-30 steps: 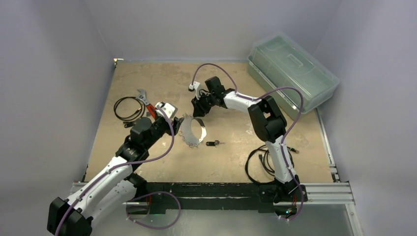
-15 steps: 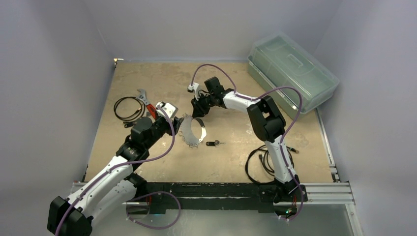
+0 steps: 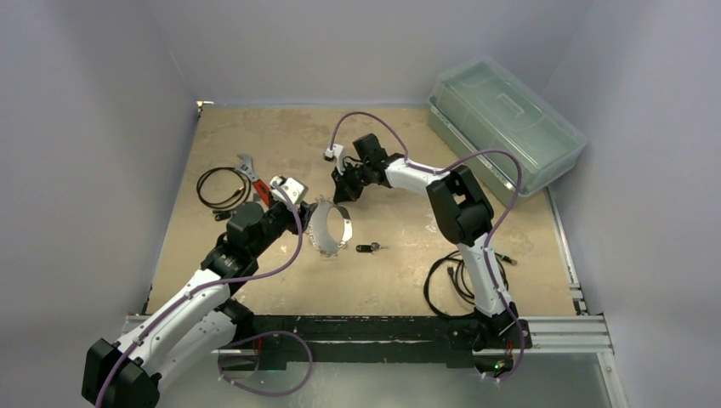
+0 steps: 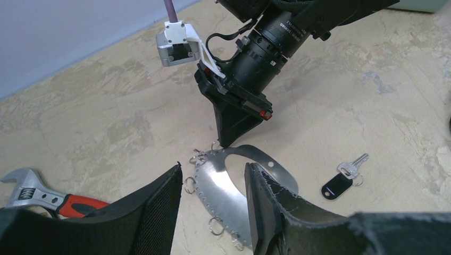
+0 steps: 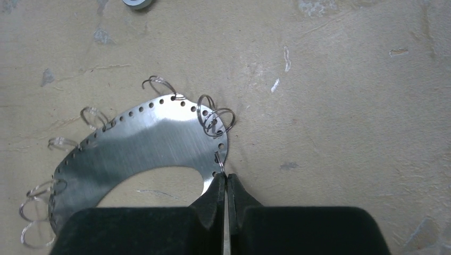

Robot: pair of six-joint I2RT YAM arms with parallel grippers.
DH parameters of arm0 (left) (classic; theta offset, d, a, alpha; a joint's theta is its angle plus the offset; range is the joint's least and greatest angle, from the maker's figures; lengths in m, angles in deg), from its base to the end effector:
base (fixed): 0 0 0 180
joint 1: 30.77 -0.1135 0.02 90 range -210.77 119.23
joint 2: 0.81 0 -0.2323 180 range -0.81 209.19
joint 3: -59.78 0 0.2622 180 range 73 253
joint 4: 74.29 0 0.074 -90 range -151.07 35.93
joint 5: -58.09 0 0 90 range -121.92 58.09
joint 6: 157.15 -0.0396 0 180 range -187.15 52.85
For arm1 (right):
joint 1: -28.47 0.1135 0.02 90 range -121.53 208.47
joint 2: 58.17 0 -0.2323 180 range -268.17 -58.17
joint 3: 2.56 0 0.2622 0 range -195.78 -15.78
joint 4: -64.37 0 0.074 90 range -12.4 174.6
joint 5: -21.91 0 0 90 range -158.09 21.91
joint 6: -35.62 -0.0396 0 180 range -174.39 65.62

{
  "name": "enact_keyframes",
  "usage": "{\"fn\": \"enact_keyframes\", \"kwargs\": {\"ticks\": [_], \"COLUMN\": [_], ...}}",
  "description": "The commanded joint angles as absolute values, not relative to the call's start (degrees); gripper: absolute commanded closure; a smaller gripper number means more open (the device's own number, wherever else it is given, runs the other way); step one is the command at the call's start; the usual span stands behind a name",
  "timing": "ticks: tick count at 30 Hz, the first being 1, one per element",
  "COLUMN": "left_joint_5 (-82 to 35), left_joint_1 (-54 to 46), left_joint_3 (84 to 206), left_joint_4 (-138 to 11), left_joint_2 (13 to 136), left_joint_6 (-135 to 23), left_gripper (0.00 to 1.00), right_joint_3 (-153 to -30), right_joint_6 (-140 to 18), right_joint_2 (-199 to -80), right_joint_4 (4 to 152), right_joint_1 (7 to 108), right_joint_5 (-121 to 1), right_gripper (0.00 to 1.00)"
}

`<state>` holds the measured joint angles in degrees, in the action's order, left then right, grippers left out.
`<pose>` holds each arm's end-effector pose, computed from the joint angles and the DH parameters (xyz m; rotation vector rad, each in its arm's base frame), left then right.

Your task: Put the keys on the keyring

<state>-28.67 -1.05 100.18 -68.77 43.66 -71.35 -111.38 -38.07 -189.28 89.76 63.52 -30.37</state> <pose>0.1967 -0.1148 0.2387 0.5512 1.6638 -0.3754 0.3842 0.2991 0.1112 -1.3021 1.9889 0.9428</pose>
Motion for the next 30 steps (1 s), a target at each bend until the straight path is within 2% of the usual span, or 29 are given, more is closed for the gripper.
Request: {"fn": "enact_keyframes", "kwargs": {"ticks": [1, 14, 23, 30], "left_joint_5": [-27.9, -25.0, -21.4, -21.1], "left_joint_1": [-0.9, -1.0, -0.9, -1.0], "left_joint_3": [101.6, 101.7, 102.1, 104.5], "left_joint_4": [-70.5, -71.0, -74.2, -73.8], "left_joint_2": [43.5, 42.4, 41.6, 44.3], "left_joint_6": [-72.7, -73.9, -77.6, -81.6], "left_gripper": [0.54, 0.56, 0.51, 0.51], "right_joint_3": [-112.9, -111.8, -110.8, -110.4], "right_joint_6": [-36.9, -30.8, -27.9, -26.2], "right_joint_2": [-187.6, -180.5, -172.4, -168.0], "right_joint_4": [89.6, 98.1, 104.9, 111.0], "right_joint_1": [64.0, 64.9, 66.0, 68.3], "right_joint_5": [-28.0, -34.0, -39.0, -45.9], "right_gripper": [1.0, 1.0, 1.0, 1.0]}}
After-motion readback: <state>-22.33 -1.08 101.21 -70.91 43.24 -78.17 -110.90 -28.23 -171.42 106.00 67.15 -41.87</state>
